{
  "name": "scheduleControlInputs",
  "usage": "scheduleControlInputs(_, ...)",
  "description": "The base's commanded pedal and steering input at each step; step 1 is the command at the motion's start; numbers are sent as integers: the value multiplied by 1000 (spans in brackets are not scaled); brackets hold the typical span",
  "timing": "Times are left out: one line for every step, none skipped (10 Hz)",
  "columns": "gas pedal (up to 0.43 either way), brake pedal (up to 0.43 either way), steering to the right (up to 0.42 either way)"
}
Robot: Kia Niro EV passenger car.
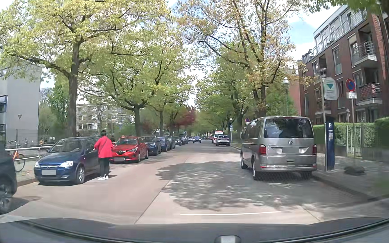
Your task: Follow the waypoints while adhering to traffic rules and regulations
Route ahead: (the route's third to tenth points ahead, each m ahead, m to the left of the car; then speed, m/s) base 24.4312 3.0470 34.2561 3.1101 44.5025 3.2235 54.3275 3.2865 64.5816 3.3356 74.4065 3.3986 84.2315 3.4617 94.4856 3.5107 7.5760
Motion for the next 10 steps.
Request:
scheduleControlInputs(0, 18, -8)
scheduleControlInputs(0, 18, -9)
scheduleControlInputs(0, 18, -8)
scheduleControlInputs(0, 18, -8)
scheduleControlInputs(0, 18, -7)
scheduleControlInputs(0, 18, -7)
scheduleControlInputs(0, 18, -6)
scheduleControlInputs(0, 18, -4)
scheduleControlInputs(0, 18, -2)
scheduleControlInputs(0, 18, 0)
